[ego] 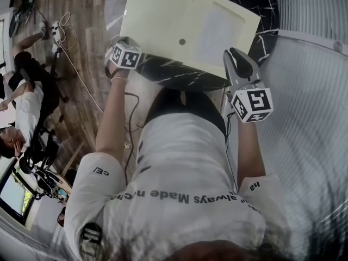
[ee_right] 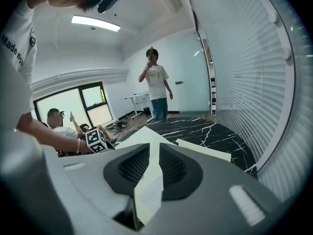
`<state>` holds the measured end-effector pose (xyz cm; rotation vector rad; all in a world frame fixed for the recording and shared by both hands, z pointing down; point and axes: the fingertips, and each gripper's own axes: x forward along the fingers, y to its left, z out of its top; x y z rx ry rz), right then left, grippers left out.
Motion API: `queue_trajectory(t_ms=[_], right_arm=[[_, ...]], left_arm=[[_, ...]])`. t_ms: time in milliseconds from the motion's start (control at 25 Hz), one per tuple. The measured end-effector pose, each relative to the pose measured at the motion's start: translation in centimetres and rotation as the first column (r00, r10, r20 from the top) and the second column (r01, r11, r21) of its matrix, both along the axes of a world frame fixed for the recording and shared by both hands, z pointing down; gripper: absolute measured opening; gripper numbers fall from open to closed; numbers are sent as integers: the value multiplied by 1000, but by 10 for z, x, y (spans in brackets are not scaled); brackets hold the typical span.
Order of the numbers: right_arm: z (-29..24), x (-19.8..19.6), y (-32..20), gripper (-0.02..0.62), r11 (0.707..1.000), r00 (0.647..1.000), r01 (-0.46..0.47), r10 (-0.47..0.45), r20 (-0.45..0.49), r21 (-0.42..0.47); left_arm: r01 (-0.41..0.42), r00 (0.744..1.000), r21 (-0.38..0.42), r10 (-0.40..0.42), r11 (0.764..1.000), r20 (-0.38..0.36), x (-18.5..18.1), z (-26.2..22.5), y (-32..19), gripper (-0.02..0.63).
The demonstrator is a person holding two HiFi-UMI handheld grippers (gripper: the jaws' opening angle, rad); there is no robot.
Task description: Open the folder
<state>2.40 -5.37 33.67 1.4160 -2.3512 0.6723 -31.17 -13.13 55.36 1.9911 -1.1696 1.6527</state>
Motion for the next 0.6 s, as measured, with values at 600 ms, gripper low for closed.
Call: queue_trajectory(t_ms=[600], right_arm=[[-91,43,22,54,991,994,-80,87,-61,111]], left_arm=[[142,972,162,-107,977,-211,29,-127,16,2]])
